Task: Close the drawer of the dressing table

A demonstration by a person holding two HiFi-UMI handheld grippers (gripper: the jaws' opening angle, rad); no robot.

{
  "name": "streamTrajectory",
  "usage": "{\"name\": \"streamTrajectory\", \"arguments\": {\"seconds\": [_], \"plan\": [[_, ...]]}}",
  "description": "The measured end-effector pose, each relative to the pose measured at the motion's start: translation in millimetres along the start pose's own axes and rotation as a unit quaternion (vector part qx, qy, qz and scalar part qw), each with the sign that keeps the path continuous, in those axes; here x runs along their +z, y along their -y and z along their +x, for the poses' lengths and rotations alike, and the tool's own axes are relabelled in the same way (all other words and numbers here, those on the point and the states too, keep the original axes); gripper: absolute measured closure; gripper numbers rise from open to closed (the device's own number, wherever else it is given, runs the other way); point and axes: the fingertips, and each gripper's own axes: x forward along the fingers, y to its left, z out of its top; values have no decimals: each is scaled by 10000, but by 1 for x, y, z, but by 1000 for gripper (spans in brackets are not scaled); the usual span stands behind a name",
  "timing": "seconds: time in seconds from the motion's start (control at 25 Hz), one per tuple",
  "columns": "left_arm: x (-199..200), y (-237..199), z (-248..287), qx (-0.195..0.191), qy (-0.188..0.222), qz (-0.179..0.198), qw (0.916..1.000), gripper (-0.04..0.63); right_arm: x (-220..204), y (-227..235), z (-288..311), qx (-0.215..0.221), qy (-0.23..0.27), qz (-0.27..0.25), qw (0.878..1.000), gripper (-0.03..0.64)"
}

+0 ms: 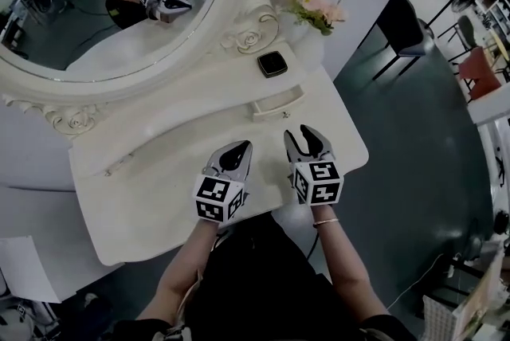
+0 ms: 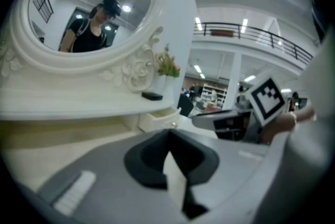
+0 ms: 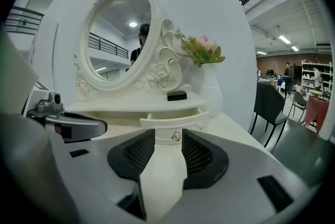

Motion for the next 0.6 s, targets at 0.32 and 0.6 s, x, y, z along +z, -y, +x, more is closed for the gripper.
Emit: {"name": "streamTrajectory", "arguments": {"seconds": [0.32, 0.6], "plan": [[-2, -9, 16, 159, -110, -94, 9998, 591, -7, 11, 34, 129, -274, -113, 9995, 470], [-1, -13, 25, 194, -177, -134, 9996, 591, -13, 17, 53, 154, -517, -207, 9983, 470]]}}
